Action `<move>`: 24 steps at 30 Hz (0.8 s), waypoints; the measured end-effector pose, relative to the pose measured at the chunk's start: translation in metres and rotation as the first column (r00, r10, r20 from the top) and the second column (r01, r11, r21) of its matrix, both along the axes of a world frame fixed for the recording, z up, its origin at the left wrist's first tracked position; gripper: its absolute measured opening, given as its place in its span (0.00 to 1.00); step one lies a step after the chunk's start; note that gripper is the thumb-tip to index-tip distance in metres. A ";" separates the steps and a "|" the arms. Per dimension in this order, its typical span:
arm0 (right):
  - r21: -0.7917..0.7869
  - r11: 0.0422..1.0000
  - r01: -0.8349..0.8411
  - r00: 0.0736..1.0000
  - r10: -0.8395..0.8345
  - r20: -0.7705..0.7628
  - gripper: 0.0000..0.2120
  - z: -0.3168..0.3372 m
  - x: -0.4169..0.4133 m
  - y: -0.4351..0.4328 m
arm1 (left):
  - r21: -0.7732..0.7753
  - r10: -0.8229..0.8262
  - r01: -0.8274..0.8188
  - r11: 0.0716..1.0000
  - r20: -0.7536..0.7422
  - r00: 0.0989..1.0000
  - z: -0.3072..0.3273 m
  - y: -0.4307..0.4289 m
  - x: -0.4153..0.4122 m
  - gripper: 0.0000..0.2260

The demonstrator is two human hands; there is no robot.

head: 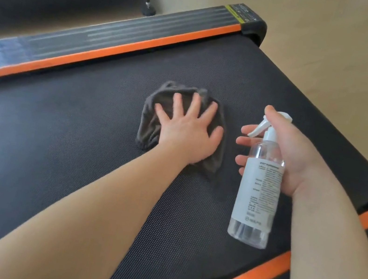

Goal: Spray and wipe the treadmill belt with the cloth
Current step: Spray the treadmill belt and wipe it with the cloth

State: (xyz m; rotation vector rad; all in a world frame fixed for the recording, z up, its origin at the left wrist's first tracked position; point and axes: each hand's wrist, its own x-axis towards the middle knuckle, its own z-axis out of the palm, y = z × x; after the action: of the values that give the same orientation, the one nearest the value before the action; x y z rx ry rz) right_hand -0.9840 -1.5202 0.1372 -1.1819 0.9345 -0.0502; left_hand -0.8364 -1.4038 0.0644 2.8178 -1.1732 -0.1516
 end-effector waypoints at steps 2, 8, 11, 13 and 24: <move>-0.024 1.000 -0.010 1.000 0.010 -0.016 0.27 0.001 0.002 0.001 | 0.010 -0.315 0.315 0.949 0.028 0.949 0.000 0.021 -0.008 0.31; -0.106 0.993 -0.042 0.998 0.037 -0.051 0.28 0.004 0.009 0.022 | 0.032 -0.165 0.166 0.986 -0.044 0.985 0.001 0.083 -0.018 0.29; -0.091 0.986 -0.143 0.989 0.139 -0.044 0.29 0.007 0.011 0.043 | 0.038 0.081 -0.079 0.996 -0.062 0.995 0.003 0.114 -0.021 0.29; -0.093 0.974 -0.207 0.978 0.203 -0.052 0.28 0.010 0.013 0.055 | 0.047 0.205 -0.201 0.978 -0.088 0.975 0.003 0.134 -0.018 0.30; -0.273 0.856 -0.440 0.897 0.429 -0.100 0.29 0.048 0.031 0.185 | 0.093 0.390 -0.381 0.920 -0.113 0.914 0.015 0.252 -0.037 0.31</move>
State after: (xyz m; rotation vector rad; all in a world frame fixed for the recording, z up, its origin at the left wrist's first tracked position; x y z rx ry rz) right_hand -0.9531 -1.3351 0.1850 -1.6528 0.6830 0.2077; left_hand -0.8734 -1.1520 0.0794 2.9779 -0.5765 -0.3446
